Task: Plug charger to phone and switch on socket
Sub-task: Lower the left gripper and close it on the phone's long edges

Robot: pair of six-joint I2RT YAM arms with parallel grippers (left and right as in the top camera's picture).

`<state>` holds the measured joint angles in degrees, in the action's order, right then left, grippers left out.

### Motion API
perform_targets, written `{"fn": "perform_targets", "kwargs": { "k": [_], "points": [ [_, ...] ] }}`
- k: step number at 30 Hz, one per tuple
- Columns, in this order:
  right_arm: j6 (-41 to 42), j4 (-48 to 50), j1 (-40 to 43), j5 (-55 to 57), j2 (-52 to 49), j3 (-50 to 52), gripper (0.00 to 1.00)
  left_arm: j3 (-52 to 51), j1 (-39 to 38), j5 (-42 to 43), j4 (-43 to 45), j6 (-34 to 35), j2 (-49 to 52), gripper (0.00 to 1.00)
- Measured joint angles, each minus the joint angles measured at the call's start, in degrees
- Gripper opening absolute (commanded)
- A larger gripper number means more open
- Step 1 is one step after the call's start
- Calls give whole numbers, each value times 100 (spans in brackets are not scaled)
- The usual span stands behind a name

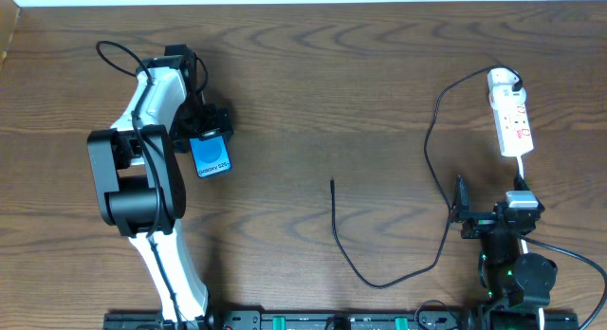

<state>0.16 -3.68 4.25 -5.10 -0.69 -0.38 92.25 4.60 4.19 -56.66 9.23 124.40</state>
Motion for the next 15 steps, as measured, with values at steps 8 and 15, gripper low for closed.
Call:
{"fn": "perform_targets", "kwargs": {
  "k": [8,15],
  "points": [
    [0,-2,0,0,0,0,99,-190,0,24,160,35,0,98],
    [0,-2,0,0,0,0,99,-190,0,22,160,42,0,98]
  ]
}}
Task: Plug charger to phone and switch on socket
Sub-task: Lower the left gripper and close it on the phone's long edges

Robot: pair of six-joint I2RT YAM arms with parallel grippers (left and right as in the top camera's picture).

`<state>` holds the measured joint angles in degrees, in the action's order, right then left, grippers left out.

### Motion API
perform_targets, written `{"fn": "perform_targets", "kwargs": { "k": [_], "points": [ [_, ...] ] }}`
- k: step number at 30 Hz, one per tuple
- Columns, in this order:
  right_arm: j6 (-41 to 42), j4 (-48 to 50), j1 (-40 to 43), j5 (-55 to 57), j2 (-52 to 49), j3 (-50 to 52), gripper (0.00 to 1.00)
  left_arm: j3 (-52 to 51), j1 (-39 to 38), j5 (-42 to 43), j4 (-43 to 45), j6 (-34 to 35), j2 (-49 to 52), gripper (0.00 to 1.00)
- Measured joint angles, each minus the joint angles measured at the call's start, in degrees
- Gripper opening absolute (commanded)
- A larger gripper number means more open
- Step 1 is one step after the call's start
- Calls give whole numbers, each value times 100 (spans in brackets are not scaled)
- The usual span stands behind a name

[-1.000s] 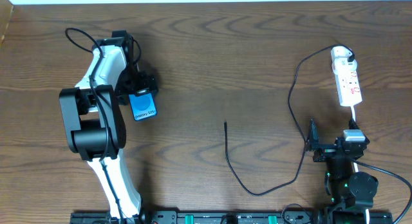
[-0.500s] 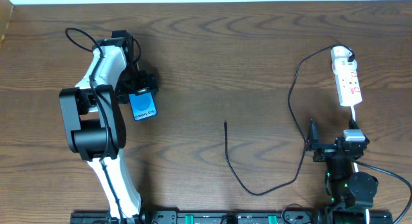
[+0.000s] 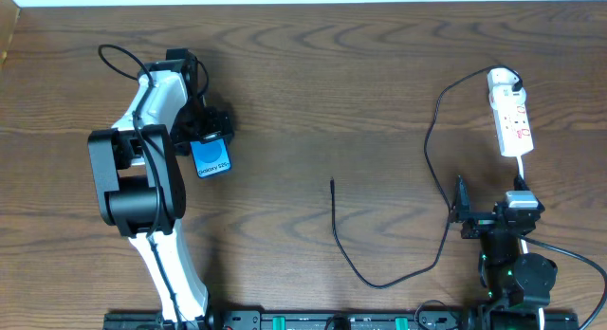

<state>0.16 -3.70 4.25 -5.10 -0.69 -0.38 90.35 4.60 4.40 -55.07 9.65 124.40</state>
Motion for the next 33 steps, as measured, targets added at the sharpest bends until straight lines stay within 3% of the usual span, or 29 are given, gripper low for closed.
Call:
{"fn": "perform_targets", "kwargs": {
  "k": [33],
  "points": [
    [0,0,0,0,0,0,99,-46,-22,17,374,90,-11,98]
  ]
}}
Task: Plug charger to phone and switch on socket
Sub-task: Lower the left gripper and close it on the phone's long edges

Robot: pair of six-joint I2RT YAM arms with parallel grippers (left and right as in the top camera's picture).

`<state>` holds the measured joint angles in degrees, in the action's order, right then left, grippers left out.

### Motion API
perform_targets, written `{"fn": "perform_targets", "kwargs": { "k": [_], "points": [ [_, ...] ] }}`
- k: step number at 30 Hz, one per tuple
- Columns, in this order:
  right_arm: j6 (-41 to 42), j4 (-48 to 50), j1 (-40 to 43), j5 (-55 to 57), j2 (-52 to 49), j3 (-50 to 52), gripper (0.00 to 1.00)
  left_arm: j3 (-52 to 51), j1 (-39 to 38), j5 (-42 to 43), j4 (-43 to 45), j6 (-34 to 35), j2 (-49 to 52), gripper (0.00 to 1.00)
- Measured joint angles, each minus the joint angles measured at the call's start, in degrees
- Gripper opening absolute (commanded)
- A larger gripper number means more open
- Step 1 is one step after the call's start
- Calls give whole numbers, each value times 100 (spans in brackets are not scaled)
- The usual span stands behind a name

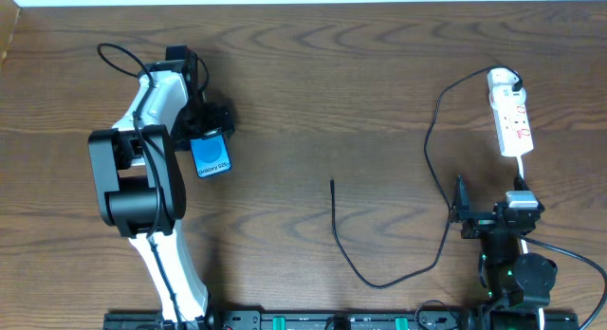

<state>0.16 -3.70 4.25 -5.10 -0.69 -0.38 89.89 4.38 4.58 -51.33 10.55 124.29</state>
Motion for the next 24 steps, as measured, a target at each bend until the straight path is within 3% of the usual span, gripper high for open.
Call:
{"fn": "perform_targets", "kwargs": {
  "k": [24],
  "points": [
    [0,0,0,0,0,0,99,-190,0,-2,68,13,-107,98]
  ]
}}
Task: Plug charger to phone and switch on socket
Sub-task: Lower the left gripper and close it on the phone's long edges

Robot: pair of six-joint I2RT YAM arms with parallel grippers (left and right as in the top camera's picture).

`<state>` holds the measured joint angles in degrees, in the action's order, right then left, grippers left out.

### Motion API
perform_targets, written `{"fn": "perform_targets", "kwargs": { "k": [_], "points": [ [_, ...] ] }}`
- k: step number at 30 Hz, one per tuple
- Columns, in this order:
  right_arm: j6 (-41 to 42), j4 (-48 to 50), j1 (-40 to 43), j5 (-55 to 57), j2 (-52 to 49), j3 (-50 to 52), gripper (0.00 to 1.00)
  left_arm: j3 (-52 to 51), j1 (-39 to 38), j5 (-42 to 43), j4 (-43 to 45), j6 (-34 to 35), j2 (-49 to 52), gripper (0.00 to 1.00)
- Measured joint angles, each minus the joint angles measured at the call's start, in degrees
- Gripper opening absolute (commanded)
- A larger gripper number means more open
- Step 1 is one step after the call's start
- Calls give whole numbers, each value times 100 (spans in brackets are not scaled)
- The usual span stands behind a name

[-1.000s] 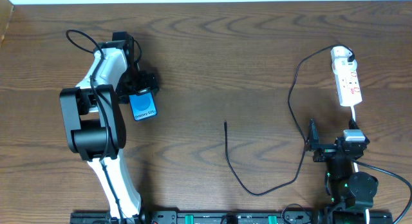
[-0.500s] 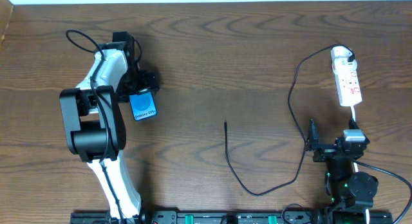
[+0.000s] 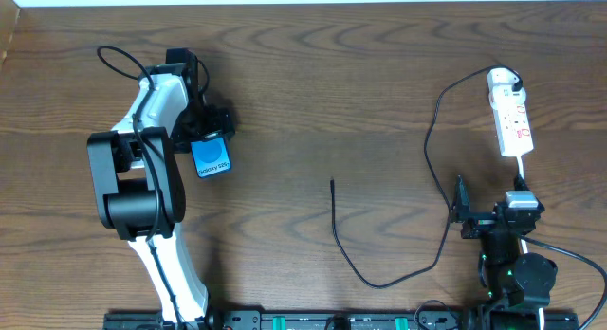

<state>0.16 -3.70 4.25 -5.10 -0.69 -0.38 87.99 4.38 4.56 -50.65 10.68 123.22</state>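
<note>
A blue phone (image 3: 211,157) lies on the table at the left, its upper end between the fingers of my left gripper (image 3: 211,134), which looks shut on it. A white socket strip (image 3: 513,121) lies at the far right with a white charger plug (image 3: 501,81) in its top end. From the plug a black charger cable (image 3: 429,150) loops down and left. Its free connector end (image 3: 332,184) lies mid-table, far from the phone. My right gripper (image 3: 462,209) rests near the front right beside the cable, and I see it edge-on.
The wooden table (image 3: 313,74) runs to a white back edge at the top. A black rail with green clamps (image 3: 313,321) lines the front edge. The right arm's base (image 3: 517,273) sits just below the socket strip.
The left arm's elbow and the phone have shifted very slightly to the left. The cable, the socket strip and the right arm are where they were.
At every earlier moment my left gripper sat at the phone's upper end at the left and my right arm rested at the front right. Only tiny shifts of the left arm and phone show. The cable end has stayed mid-table.
</note>
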Motion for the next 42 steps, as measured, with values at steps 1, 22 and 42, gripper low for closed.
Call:
{"fn": "perform_targets", "kwargs": {
  "k": [1,22,42],
  "points": [
    [0,0,0,0,0,0,99,0,0,0,0,0,0,98],
    [0,2,0,0,0,0,99,0,0,0,0,0,-2,97],
    [0,2,0,0,0,0,99,0,-9,2,-4,2,-2,89]
  ]
}}
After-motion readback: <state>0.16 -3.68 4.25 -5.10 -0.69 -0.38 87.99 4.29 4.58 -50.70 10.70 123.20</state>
